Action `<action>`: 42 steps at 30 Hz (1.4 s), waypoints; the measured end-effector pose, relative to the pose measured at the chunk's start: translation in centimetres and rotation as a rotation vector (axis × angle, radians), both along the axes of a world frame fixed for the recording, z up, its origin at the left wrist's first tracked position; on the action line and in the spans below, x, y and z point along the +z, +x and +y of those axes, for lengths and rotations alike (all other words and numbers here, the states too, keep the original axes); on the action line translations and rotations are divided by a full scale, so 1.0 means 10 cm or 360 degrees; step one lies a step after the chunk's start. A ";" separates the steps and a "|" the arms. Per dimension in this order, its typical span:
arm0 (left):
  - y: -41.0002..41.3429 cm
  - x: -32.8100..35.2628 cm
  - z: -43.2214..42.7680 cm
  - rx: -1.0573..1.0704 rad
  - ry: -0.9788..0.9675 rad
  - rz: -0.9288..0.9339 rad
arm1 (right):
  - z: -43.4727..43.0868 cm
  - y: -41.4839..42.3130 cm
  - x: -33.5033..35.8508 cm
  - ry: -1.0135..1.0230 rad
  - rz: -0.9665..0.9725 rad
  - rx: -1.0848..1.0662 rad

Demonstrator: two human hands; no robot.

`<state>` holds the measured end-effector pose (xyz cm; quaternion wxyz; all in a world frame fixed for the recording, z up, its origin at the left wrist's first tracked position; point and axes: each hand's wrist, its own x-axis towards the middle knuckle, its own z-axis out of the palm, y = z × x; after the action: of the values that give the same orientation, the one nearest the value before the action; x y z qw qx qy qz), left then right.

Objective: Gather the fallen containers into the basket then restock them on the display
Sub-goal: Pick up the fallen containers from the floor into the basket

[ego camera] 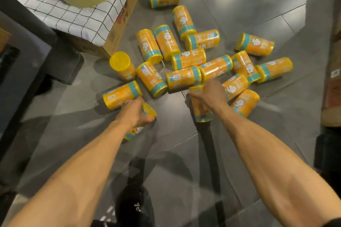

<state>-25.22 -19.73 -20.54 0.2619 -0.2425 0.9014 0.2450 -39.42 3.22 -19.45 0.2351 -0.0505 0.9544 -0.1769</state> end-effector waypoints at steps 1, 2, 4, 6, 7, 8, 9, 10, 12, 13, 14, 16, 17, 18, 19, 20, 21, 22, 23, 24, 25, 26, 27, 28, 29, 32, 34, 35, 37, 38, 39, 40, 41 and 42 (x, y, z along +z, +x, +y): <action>-0.02 0.14 -0.02 0.0078 0.0074 0.0037 | 0.06 0.03 0.15 -0.0012 -0.0013 -0.0008; -0.04 0.33 -0.04 0.0140 0.0119 0.0053 | 0.12 0.06 0.31 -0.0048 -0.0024 -0.0013; -0.09 0.77 -0.07 0.0172 0.0199 0.0082 | 0.20 0.14 0.69 -0.0102 -0.0068 -0.0062; -0.13 1.27 -0.04 0.0176 0.0271 0.0135 | 0.19 0.21 1.14 -0.0063 -0.0110 -0.0111; -0.12 1.55 -0.01 0.0205 0.0316 0.0153 | 0.18 0.24 1.37 -0.0036 -0.0133 -0.0115; -0.11 1.81 0.00 0.0237 0.0342 0.0182 | 0.16 0.28 1.63 -0.0026 -0.0139 -0.0116; -0.11 2.05 0.01 0.0268 0.0369 0.0220 | 0.14 0.30 1.89 -0.0042 -0.0136 -0.0119; -0.10 2.28 0.02 0.0319 0.0397 0.0252 | 0.11 0.32 2.15 -0.0078 -0.0132 -0.0110; -0.04 2.74 0.00 0.0443 0.0464 0.0293 | 0.02 0.36 2.67 -0.0174 -0.0145 -0.0092; -0.02 2.96 -0.02 0.0498 0.0498 0.0329 | -0.03 0.36 2.93 -0.0214 -0.0145 -0.0083; 0.01 3.18 -0.04 0.0543 0.0531 0.0361 | -0.09 0.36 3.19 -0.0234 -0.0150 -0.0067; 0.08 3.64 -0.10 0.0595 0.0552 0.0434 | -0.23 0.37 3.67 -0.0241 -0.0162 -0.0013; 0.11 3.86 -0.14 0.0614 0.0558 0.0475 | -0.29 0.37 3.89 -0.0261 -0.0151 0.0022; 0.15 4.07 -0.18 0.0635 0.0557 0.0508 | -0.36 0.38 4.10 -0.0283 -0.0133 0.0051; 0.20 4.27 -0.21 0.0668 0.0547 0.0532 | -0.42 0.39 4.30 -0.0310 -0.0103 0.0081; 0.25 4.47 -0.25 0.0709 0.0530 0.0559 | -0.47 0.40 4.49 -0.0346 -0.0069 0.0102; 0.30 4.66 -0.27 0.0759 0.0518 0.0586 | -0.53 0.42 4.67 -0.0400 -0.0030 0.0122; 0.36 4.87 -0.29 0.0805 0.0504 0.0614 | -0.59 0.44 4.86 -0.0463 -0.0004 0.0138; 0.44 5.04 -0.29 0.0861 0.0492 0.0633 | -0.64 0.47 5.03 -0.0512 0.0006 0.0160; 0.52 5.19 -0.29 0.0923 0.0484 0.0662 | -0.69 0.48 5.17 -0.0537 -0.0002 0.0182; 0.62 5.32 -0.28 0.0982 0.0475 0.0691 | -0.73 0.51 5.29 -0.0560 -0.0010 0.0221; 0.72 5.45 -0.27 0.1025 0.0464 0.0734 | -0.76 0.54 5.41 -0.0584 -0.0019 0.0276; 0.82 5.57 -0.26 0.1066 0.0452 0.0786 | -0.80 0.57 5.52 -0.0616 -0.0029 0.0351; 0.91 5.69 -0.24 0.1098 0.0421 0.0826 | -0.84 0.60 5.61 -0.0646 -0.0037 0.0434; 1.01 5.73 -0.22 0.1135 0.0381 0.0837 | -0.88 0.62 5.65 -0.0668 -0.0051 0.0511; 1.50 5.82 -0.12 0.1312 0.0231 0.0850 | -0.98 0.82 5.80 -0.0743 -0.0121 0.0791; 1.80 5.88 -0.05 0.1430 0.0165 0.0844 | -1.07 0.97 5.93 -0.0775 -0.0164 0.0920; 1.97 5.91 0.00 0.1506 0.0159 0.0830 | -1.10 1.06 5.96 -0.0774 -0.0197 0.0978; 2.30 5.98 0.09 0.1654 0.0126 0.0853 | -1.19 1.28 5.98 -0.0784 -0.0238 0.1091; 2.44 6.04 0.13 0.1732 0.0102 0.0878 | -1.24 1.39 5.99 -0.0803 -0.0264 0.1148; 2.59 6.08 0.18 0.1812 0.0078 0.0893 | -1.30 1.50 5.98 -0.0809 -0.0290 0.1210; 2.74 6.13 0.22 0.1885 0.0053 0.0905 | -1.37 1.62 5.98 -0.0810 -0.0315 0.1272; 2.88 6.18 0.26 0.1955 0.0032 0.0909 | -1.43 1.75 5.99 -0.0805 -0.0343 0.1338; 3.02 6.23 0.31 0.2010 -0.0001 0.0914 | -1.49 1.89 5.99 -0.0805 -0.0371 0.1404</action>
<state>4.98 -16.63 41.79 -0.1798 -0.6463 0.6214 0.4048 -20.55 -11.72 40.45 0.3725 -0.4830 0.7373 -0.2905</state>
